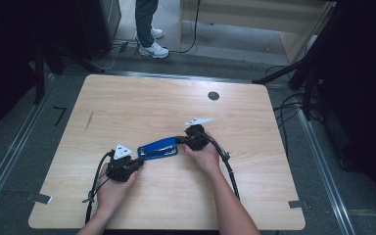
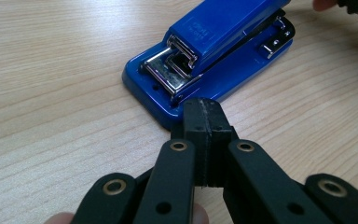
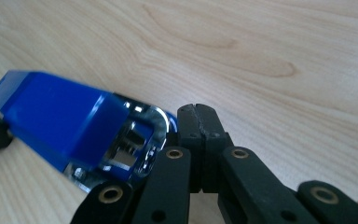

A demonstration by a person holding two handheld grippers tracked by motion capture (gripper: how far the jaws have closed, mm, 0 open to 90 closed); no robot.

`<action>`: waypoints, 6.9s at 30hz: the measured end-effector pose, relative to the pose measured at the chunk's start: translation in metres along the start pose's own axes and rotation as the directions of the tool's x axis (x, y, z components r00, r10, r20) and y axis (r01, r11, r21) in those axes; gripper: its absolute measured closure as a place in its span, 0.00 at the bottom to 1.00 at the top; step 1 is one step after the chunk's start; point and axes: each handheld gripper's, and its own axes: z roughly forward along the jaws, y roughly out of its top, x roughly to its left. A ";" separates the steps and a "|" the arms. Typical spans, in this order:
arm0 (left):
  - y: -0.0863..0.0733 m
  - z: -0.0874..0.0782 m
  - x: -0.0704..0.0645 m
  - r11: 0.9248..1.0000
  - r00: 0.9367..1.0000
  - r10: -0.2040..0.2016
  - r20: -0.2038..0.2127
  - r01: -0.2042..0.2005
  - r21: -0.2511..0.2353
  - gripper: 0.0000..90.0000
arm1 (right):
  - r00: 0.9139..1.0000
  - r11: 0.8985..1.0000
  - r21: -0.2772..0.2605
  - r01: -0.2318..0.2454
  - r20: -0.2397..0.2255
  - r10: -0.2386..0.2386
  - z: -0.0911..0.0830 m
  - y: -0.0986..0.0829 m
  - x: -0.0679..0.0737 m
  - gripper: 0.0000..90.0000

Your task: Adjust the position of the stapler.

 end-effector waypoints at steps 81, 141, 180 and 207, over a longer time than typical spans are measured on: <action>-0.025 -0.051 0.052 0.982 0.997 -0.036 -0.062 0.024 -0.185 0.37 | 0.973 0.972 -0.095 0.215 -0.066 -0.222 -0.033 -0.010 0.076 0.50; -0.024 -0.049 0.054 0.982 0.996 -0.077 -0.043 0.068 -0.176 0.42 | 0.917 0.918 -0.018 0.397 -0.037 -0.398 -0.054 -0.055 0.082 0.74; -0.025 -0.048 0.026 0.981 0.998 0.018 -0.057 -0.028 -0.194 0.44 | 0.949 0.945 -0.103 0.311 -0.032 -0.315 -0.108 -0.097 0.058 0.54; -0.018 -0.007 -0.084 0.973 0.966 0.216 0.145 -0.201 -0.111 1.00 | 0.986 0.965 -0.202 0.165 0.074 -0.152 -0.158 -0.146 0.056 0.56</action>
